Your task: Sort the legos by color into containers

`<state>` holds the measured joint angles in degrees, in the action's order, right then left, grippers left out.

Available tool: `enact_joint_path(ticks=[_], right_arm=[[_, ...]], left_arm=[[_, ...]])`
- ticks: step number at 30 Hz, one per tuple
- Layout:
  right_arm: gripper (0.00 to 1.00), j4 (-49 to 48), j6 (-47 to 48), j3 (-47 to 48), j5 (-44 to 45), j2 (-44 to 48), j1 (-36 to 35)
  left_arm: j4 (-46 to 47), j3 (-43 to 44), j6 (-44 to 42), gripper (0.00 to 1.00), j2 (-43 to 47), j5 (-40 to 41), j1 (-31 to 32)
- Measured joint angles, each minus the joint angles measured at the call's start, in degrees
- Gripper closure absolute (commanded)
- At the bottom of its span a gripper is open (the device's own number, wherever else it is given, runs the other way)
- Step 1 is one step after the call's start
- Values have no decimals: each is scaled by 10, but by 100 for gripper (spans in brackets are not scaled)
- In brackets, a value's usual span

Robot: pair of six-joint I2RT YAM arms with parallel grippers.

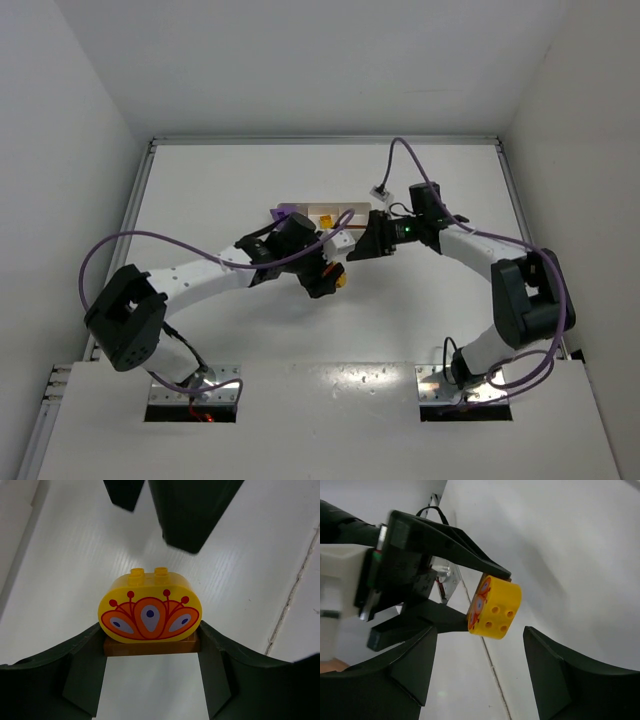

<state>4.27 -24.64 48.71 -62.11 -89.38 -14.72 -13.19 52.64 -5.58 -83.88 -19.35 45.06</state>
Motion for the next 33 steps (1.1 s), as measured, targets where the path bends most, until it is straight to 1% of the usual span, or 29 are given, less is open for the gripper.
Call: enact_joint_path(ticks=[11, 15, 18, 19, 21, 22, 23, 24, 29, 33], right_arm=[[30, 24, 11, 26, -8, -65, -21], [35, 25, 15, 43, -14, -75, -40], [55, 27, 21, 48, -20, -79, -50], [73, 27, 25, 48, -16, -81, -52], [86, 37, 14, 49, -10, -86, -51], [97, 44, 4, 49, -9, -90, -48], [99, 50, -2, 49, -7, -92, -46], [100, 61, -9, 49, -11, -93, -44], [100, 68, 12, 54, -15, -93, -35], [100, 69, 31, 55, -26, -80, -1]], left_arm=[[0, 34, 0, 55, 0, 7, 9], [0, 48, 0, 55, -3, 7, 14], [0, 50, 1, 55, -5, 8, 16], [-4, 50, 2, 55, -5, 7, 16], [-3, 50, -2, 55, -5, 16, 18], [-2, 50, -5, 55, -5, 22, 19], [-2, 50, -8, 55, -5, 28, 22], [-2, 49, -10, 55, -5, 31, 24], [32, 25, -11, 55, 0, 32, 26], [24, -17, -15, 55, 11, 33, 24]])
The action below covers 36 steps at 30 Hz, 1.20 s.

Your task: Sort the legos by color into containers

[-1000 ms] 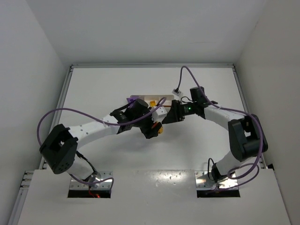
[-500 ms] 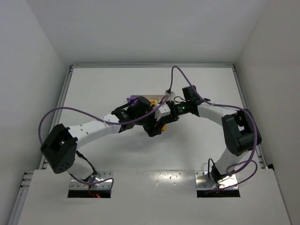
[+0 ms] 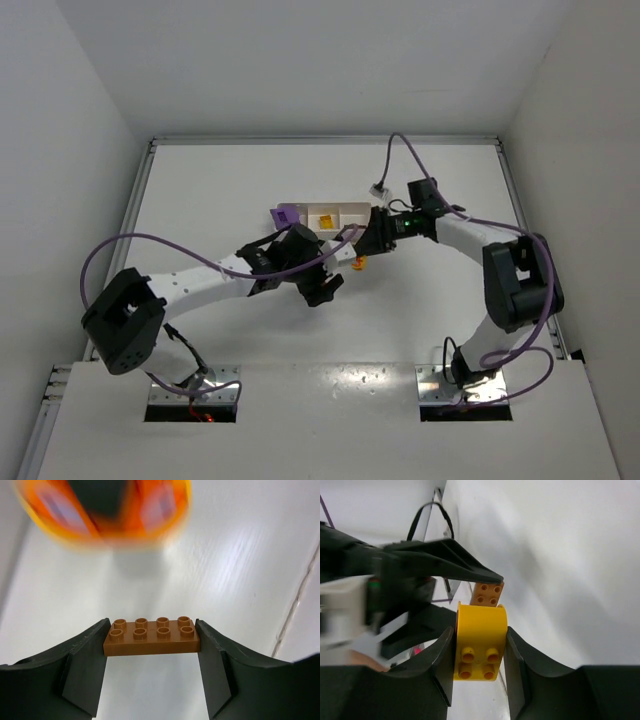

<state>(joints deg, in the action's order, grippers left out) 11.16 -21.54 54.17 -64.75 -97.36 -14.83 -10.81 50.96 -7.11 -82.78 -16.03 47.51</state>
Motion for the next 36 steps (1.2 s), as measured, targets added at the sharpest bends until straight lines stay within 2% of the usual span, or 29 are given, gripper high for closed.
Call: enact_joint_path(ticks=[5, 10, 15, 20, 25, 36], right_arm=[[100, 5, 17, 15, 1, 32, 53], [100, 24, 44, 38, 28, 46, 76], [100, 40, 64, 39, 97, 67, 84], [100, 40, 72, 37, 158, 116, 104], [100, 29, 74, 32, 183, 153, 135], [100, 19, 68, 10, 189, 157, 183]], left_arm=[[-28, -43, -8, 55, 9, 0, -6], [-38, -44, -13, 55, 24, -1, -31], [-43, 4, 26, 55, 23, -3, -89], [-28, 72, 74, 55, 5, -7, -106], [-23, 150, 103, 55, -63, -9, -106], [-24, 297, 116, 55, -245, -11, -106]])
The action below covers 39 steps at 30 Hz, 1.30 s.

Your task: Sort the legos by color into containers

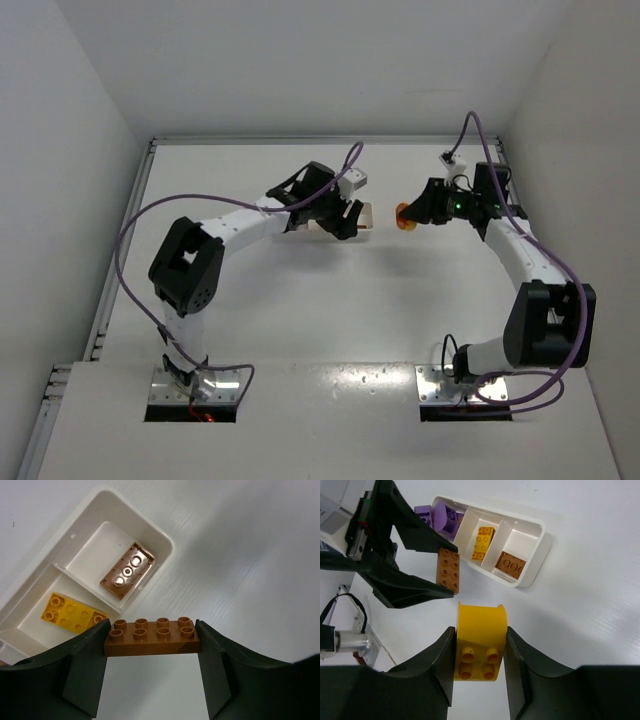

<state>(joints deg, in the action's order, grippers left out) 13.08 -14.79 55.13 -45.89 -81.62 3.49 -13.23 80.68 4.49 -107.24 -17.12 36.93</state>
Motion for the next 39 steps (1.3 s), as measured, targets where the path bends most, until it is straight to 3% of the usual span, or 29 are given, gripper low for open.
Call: enact_joint_path(ticks=[9, 22, 27, 33, 38, 39], right_arm=[[100, -6, -5, -8, -10, 0, 9], [100, -9, -6, -12, -13, 0, 17], [100, -10, -7, -13, -13, 0, 17], [100, -10, -10, -16, -18, 0, 15], [100, -23, -20, -12, -33, -17, -12], [100, -20, -20, -3, -36, -31, -27]], left_arm=[[-9, 97, -9, 48, -81, 0, -2], [-23, 167, -13, 23, -166, 15, -3], [-28, 180, -12, 15, -168, 23, -6], [-30, 196, -7, 15, -157, 23, -21], [-39, 191, 8, 15, -86, 21, -58], [-37, 183, 10, 11, -62, 22, -69]])
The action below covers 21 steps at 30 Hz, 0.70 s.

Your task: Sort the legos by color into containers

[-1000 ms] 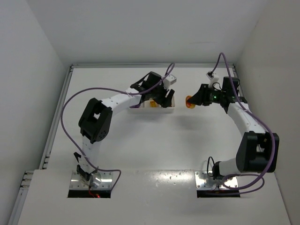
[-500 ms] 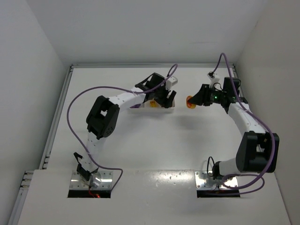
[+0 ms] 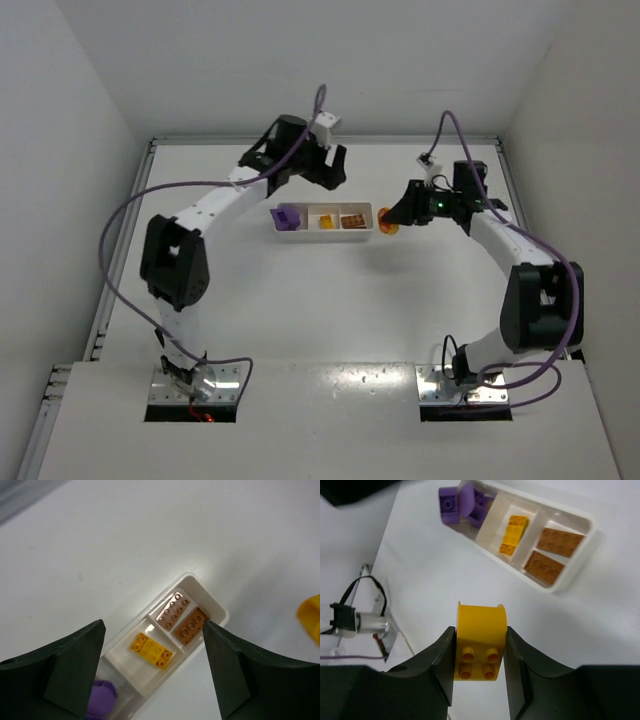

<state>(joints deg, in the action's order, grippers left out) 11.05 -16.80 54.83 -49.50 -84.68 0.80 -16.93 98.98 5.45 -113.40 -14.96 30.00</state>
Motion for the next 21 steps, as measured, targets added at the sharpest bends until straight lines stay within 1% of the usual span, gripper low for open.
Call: enact_joint_path(ticks=[2, 4, 7, 10, 11, 13, 16, 19, 21], right_arm=[[100, -1, 0, 23, -2, -34, -34], [100, -3, 0, 47, 2, -68, -73], [100, -12, -3, 82, 22, -112, -125], [100, -22, -13, 132, 49, -160, -164], [100, -27, -15, 150, 61, -178, -173], [98, -35, -19, 184, 87, -213, -183], [96, -41, -25, 224, 118, -259, -186], [93, -34, -21, 269, 143, -307, -194], [93, -31, -13, 293, 159, -332, -202]], left_arm=[[9, -29, 7, 0, 63, -2, -27], [22, -73, 23, 0, 128, -15, -63], [35, -141, 50, 0, 213, -50, -145], [42, -195, 65, 0, 251, -72, -220], [42, -212, 67, 0, 258, -75, -235], [36, -247, 69, 0, 271, -76, -249], [23, -282, 66, 0, 284, -71, -250], [17, -300, 64, 0, 296, -65, -249], [18, -303, 62, 0, 302, -60, -249]])
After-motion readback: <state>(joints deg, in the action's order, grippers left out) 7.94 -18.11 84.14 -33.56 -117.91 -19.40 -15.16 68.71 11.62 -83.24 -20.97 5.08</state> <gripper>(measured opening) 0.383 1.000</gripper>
